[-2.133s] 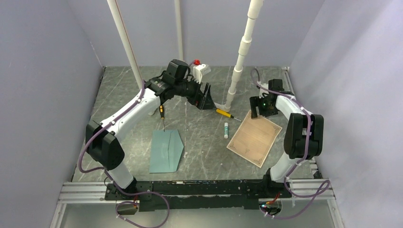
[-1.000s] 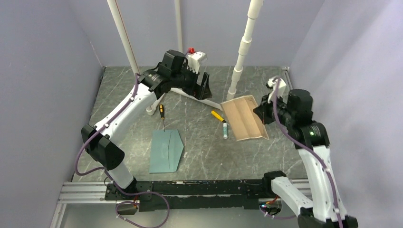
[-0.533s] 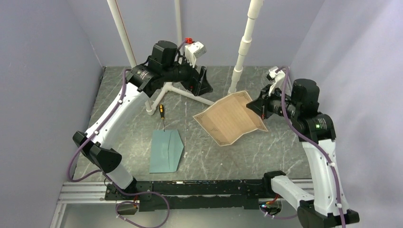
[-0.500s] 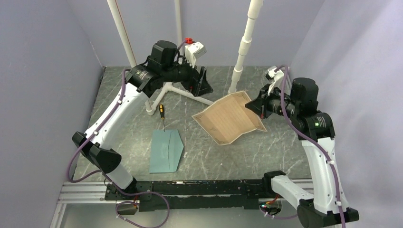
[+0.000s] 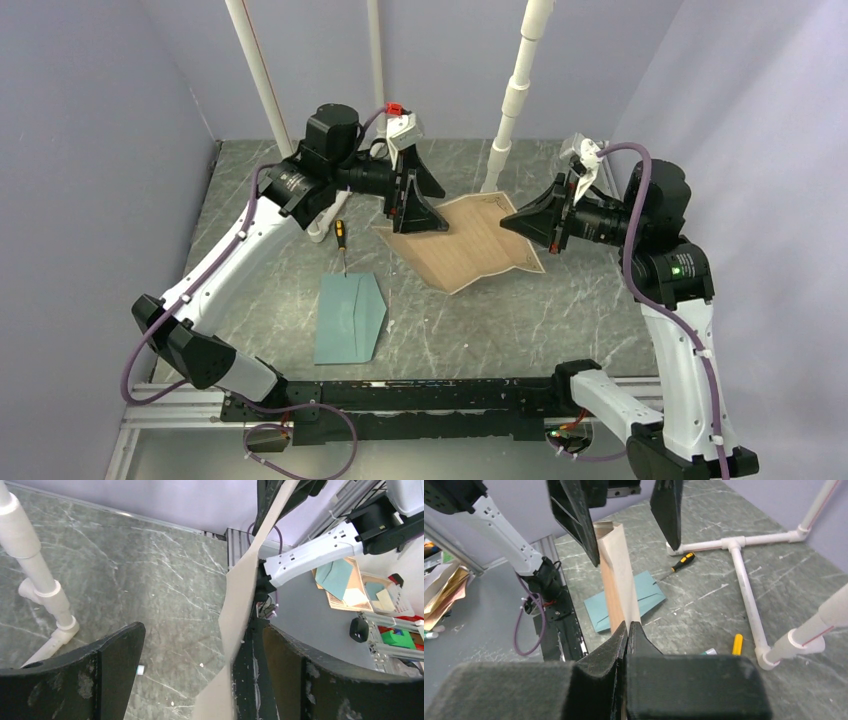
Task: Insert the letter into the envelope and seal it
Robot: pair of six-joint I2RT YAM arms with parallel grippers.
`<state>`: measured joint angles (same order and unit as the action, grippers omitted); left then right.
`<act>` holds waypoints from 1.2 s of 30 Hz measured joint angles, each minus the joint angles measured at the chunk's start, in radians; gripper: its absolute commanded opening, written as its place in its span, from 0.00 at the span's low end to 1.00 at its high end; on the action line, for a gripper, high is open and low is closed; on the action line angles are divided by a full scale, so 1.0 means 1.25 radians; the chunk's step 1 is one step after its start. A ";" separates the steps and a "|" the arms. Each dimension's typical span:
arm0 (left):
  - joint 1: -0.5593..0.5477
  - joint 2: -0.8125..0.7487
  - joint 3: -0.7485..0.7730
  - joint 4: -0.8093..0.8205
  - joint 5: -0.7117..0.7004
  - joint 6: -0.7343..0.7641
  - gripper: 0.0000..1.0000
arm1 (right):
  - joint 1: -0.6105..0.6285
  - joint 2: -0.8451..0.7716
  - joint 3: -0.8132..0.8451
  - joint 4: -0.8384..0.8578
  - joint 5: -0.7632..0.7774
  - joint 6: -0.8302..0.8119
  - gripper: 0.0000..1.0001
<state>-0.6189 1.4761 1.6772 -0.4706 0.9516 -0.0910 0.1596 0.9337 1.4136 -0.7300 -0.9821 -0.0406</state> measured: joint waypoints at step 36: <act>0.005 -0.034 -0.048 0.048 -0.126 0.009 0.03 | 0.001 -0.024 -0.018 0.226 -0.068 0.175 0.79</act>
<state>-0.6132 1.4334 1.6176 -0.4110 0.7940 -0.0799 0.1608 0.9035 1.3911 -0.4469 -1.0676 0.1787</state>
